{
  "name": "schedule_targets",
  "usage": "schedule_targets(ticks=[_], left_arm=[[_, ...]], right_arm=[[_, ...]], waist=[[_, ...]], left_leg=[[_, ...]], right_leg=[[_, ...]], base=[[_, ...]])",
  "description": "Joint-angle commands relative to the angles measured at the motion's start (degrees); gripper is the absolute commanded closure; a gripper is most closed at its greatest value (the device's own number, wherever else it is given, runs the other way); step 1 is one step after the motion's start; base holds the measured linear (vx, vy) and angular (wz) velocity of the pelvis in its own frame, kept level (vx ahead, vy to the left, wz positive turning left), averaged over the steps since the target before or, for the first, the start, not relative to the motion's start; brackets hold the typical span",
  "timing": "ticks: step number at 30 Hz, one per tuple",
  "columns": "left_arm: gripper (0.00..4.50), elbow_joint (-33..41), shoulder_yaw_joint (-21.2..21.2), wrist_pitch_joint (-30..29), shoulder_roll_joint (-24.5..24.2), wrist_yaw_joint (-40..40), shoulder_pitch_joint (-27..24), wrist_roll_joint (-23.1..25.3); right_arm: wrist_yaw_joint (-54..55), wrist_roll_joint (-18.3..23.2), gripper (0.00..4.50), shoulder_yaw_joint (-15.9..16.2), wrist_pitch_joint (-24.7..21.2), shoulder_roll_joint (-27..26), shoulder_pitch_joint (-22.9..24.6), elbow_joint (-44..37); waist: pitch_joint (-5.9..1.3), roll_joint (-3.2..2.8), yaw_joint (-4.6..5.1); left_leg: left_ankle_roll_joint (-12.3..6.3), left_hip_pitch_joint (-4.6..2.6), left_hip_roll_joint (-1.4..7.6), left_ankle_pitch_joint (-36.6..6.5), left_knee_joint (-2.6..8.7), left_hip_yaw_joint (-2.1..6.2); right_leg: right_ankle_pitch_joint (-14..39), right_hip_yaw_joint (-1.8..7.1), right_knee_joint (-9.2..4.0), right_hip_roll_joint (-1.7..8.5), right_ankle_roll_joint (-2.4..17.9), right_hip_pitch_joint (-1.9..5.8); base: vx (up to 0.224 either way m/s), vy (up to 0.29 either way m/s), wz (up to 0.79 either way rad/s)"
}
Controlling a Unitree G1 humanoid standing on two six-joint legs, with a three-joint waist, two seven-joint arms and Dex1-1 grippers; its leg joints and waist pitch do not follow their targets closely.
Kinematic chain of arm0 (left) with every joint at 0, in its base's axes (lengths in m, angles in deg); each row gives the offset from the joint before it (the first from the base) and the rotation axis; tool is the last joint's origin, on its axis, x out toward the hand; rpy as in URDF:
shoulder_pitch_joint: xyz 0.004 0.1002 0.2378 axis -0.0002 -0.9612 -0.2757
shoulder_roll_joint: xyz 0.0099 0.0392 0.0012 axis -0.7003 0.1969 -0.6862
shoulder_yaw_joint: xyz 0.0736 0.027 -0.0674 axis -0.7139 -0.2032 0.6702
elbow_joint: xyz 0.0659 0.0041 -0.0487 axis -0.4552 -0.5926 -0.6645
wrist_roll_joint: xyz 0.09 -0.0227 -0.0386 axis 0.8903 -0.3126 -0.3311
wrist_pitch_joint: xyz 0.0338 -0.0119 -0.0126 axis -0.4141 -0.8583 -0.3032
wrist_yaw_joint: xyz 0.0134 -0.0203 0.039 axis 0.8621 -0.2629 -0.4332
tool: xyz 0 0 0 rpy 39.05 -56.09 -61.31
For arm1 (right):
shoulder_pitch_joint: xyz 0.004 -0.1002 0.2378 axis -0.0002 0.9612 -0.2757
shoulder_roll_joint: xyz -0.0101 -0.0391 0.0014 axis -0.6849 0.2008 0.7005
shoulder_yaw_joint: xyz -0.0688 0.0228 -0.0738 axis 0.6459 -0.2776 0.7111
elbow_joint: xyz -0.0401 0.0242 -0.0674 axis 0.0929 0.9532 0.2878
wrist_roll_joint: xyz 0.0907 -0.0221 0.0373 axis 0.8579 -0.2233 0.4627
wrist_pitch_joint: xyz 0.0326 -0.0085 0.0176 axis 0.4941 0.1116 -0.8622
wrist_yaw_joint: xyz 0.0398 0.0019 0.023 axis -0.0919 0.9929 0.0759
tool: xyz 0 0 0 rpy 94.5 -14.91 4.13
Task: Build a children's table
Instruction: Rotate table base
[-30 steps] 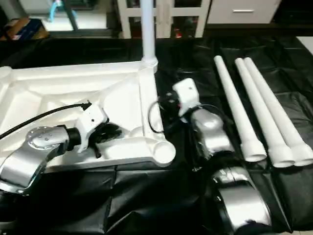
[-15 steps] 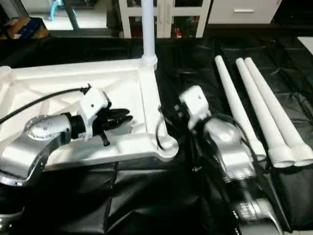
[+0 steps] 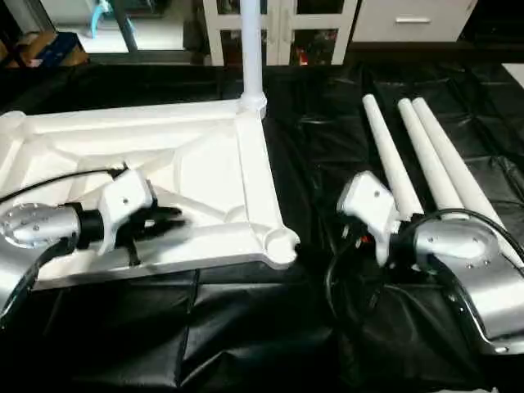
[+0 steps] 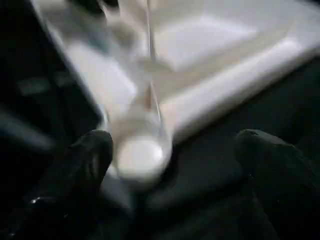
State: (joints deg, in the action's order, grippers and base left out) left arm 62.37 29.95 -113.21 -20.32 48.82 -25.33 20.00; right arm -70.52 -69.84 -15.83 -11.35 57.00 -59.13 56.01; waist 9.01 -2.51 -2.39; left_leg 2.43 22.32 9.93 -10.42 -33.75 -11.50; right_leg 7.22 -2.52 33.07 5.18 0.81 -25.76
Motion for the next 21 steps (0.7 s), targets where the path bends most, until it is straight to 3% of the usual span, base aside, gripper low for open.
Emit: schedule_targets(ticks=[1, 6, 10, 12, 15, 16, 18, 19, 20, 21], left_arm=[[3.53, 0.5, -0.9, 0.8, 0.0, 0.0, -0.5, 0.9], [3.53, 1.2, -2.0, 0.2, -0.3, 0.6, -1.2, 0.9], [3.53, 1.9, -3.3, 0.2, -0.5, 0.8, -2.3, 1.0], [3.53, 2.3, -3.5, -0.1, -0.1, 0.6, -2.6, 0.8], [3.53, 1.8, -3.1, 1.4, 2.5, -2.1, -2.3, 1.4], [3.53, 1.3, -1.7, 2.0, 5.1, -4.3, -1.3, 0.5], [3.53, 1.2, 0.0, 1.4, 7.8, -6.2, -0.2, -1.3], [3.53, 1.3, 0.8, 0.9, 8.8, -6.8, 0.2, -2.3], [3.53, 1.3, 0.8, 0.9, 8.8, -6.8, 0.2, -2.3], [3.53, 2.0, 1.9, -0.3, 10.4, -6.9, 1.0, -4.7]], right_arm=[[2.3, -4.2, 0.12, 1.6, 2.3, 0.4, -0.8, 1.5], [4.7, -2.5, 0.12, 2.3, 0.5, -1.6, -2.2, 2.0], [6.5, -4.8, 0.12, 2.4, 3.7, -4.3, -3.2, 3.4], [9.5, -5.1, 0.12, 0.5, 3.9, -6.0, -4.4, 4.3], [17.6, -3.8, 0.12, -4.8, 1.8, -9.9, -6.8, 6.0], [22.6, -2.8, 0.12, -8.1, -1.2, -12.2, -7.6, 6.0], [26.6, -1.8, 0.12, -11.4, -4.2, -14.2, -8.3, 6.1], [28.1, -1.3, 0.12, -12.8, -5.4, -15.0, -8.6, 6.2], [28.1, -1.3, 0.12, -12.8, -5.4, -15.0, -8.6, 6.2], [30.6, -1.6, 0.12, -15.2, -8.4, -15.1, -9.1, 6.8]], waist=[[-4.75, 0.46, -0.13], [-5.1, 0.56, 0.04], [-5.34, 0.63, 0.13], [-5.4, 0.57, 0.18], [-5.22, 0.37, 0.34], [-5.13, 0.05, 0.19], [-5.25, 0.07, -0.01], [-5.21, -0.74, -0.39], [-5.28, -0.36, -0.19], [-5.19, -0.76, -0.24]], left_leg=[[-4.06, -1.27, 2.63, -12.6, 4.19, 1.37], [-5.66, -1.09, 2.51, -10.1, 3.85, 1.41], [-6.95, -1.09, 2.64, -7.8, 3.59, 1.33], [-7.05, -1.18, 2.58, -6.9, 3.53, 1.27], [-6.53, -1.23, 2.43, -7.7, 3.55, 1.11], [-6.05, -1.54, 2.4, -8.4, 3.57, 1.02], [-5.58, -1.76, 2.37, -8.5, 3.5, 0.92], [-5.07, -1.63, 2.22, -8.3, 3.52, 1.09], [-5.15, -1.47, 2.18, -8.3, 3.55, 1.03], [-4.92, -1.4, 2.01, -8.2, 3.49, 1.11]], right_leg=[[20.1, 2.13, -3.73, 2.72, 12.0, 3.52], [17.4, 2.06, -3.3, 2.64, 12.6, 3.82], [13.5, 2.03, -2.79, 2.51, 14.2, 3.82], [12.4, 1.99, -2.64, 2.37, 14.7, 3.73], [12.4, 2.06, -2.81, 2.28, 15.0, 3.77], [12.9, 2.04, -2.99, 2.09, 14.9, 3.56], [12.3, 2.1, -2.92, 1.96, 15.2, 3.45], [11.6, 1.97, -2.63, 1.89, 15.3, 3.57], [11.2, 1.9, -2.76, 1.78, 15.2, 3.69], [10.7, 1.85, -2.51, 1.85, 15.1, 3.83]], base=[[0.0, 0.0, 0.0], [0.0, 0.0, 0.0], [0.0, 0.0, 0.0], [0.0, 0.0, 0.0], [0.0, 0.0, 0.0], [0.0, 0.0, 0.0], [0.0, 0.0, 0.0], [0.0, 0.0, 0.0], [0.0, 0.0, 0.0], [0.0, 0.0, 0.0]])
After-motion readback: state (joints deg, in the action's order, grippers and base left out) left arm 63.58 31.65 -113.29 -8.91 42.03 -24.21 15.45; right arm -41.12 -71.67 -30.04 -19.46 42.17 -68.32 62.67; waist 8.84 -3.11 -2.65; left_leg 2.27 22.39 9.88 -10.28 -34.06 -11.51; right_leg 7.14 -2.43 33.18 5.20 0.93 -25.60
